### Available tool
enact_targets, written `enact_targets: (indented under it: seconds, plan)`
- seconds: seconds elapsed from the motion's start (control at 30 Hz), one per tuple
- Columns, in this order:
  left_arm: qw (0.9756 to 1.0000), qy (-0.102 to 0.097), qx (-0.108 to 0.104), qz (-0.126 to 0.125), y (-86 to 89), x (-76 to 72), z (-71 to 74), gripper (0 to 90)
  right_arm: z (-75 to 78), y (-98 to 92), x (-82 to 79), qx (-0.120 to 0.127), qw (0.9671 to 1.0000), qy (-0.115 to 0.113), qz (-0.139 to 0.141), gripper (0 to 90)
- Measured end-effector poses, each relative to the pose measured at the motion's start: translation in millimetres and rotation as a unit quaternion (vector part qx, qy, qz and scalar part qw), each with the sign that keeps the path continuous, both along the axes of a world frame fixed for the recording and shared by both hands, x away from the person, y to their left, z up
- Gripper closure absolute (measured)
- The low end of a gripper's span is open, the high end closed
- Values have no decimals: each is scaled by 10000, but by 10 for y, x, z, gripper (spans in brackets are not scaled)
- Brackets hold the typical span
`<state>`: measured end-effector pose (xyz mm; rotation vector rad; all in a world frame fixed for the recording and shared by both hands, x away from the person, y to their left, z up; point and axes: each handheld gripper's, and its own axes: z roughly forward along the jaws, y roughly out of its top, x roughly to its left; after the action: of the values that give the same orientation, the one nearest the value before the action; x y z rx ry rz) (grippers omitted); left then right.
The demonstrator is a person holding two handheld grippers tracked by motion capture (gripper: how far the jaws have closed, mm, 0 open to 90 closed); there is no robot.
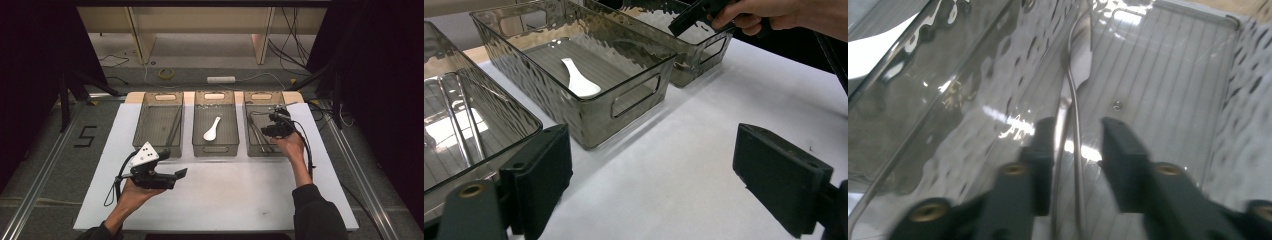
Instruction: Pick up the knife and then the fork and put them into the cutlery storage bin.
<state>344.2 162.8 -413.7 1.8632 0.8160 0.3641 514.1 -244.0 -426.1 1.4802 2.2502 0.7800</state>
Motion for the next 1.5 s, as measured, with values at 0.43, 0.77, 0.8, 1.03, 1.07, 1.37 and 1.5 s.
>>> enact_targets:
  seconds: [0.43,0.77,0.8,1.03,1.07,1.37,1.5]
  plan:
    - [10000,38,-59,-2,11,5,5,157,225,-24,-238,458,9974,-519,195,372]
    - [9999,92,-142,6,7,8,0,157,374,92,-654,914,9887,-992,651,300]
    - [9998,100,-150,5,7,9,-1,157,385,125,-750,953,9869,-1077,730,294]
    - [9998,129,-165,-10,5,10,1,157,378,165,-948,1051,9834,-1231,819,289]
    - [9998,129,-180,-13,7,11,1,157,371,171,-979,1066,9829,-1243,840,288]
    - [9997,133,-197,-30,1,13,1,157,305,219,-1238,1306,9763,-1352,1069,256]
    - [9997,134,-214,-36,4,10,5,157,296,226,-1352,1454,9714,-1456,1183,256]
